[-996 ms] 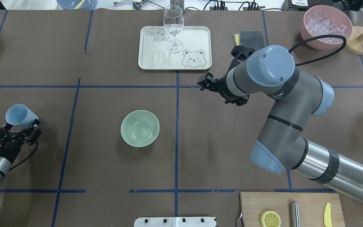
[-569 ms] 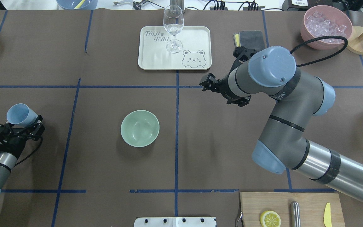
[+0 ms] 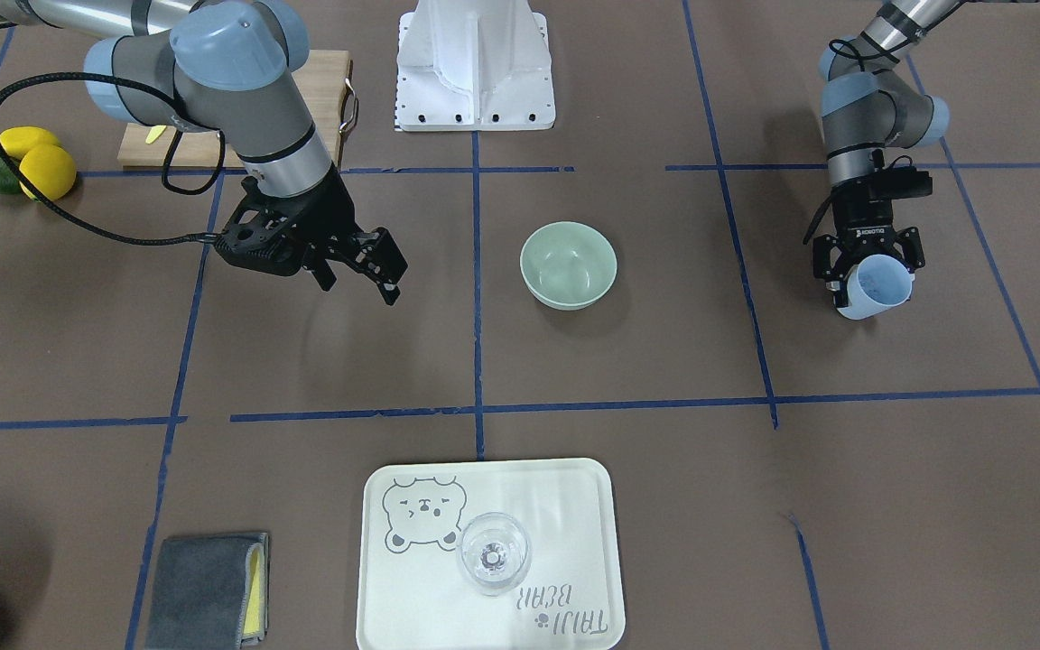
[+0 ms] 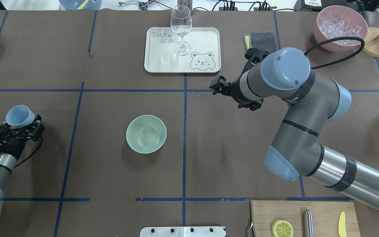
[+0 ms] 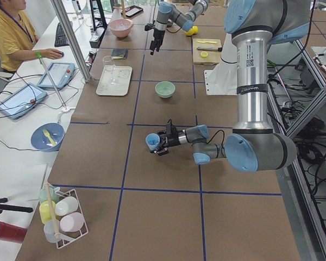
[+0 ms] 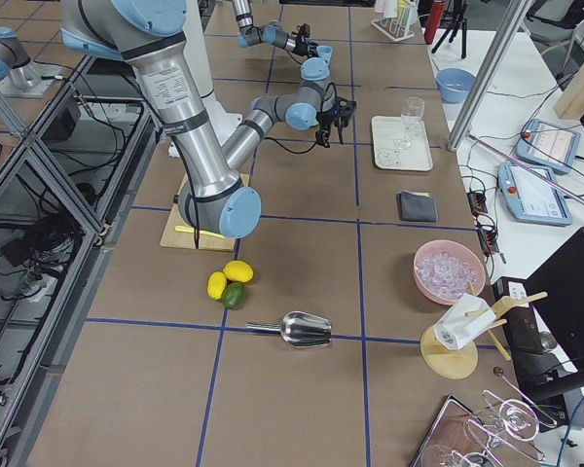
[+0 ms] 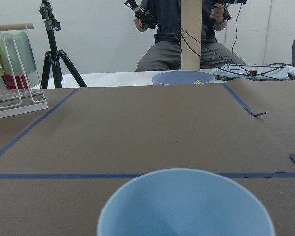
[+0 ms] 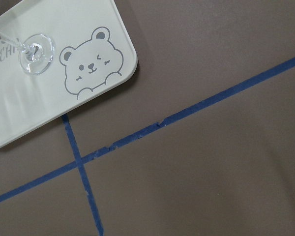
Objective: Pour ice into bowl
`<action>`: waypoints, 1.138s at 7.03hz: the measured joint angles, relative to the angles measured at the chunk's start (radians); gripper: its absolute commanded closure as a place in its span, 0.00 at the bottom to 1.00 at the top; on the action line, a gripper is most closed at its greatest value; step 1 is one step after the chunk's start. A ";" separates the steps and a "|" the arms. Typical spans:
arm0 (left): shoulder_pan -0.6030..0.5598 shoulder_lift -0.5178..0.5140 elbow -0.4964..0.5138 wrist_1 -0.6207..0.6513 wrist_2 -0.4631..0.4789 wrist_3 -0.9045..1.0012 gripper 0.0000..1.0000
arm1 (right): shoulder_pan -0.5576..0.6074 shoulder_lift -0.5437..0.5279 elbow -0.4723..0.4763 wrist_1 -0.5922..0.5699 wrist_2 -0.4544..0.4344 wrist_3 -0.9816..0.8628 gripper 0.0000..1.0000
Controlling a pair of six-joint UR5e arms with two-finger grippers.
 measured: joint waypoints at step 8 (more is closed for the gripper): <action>-0.055 -0.029 -0.056 -0.214 -0.020 0.328 1.00 | 0.001 0.004 0.015 0.000 0.000 0.000 0.00</action>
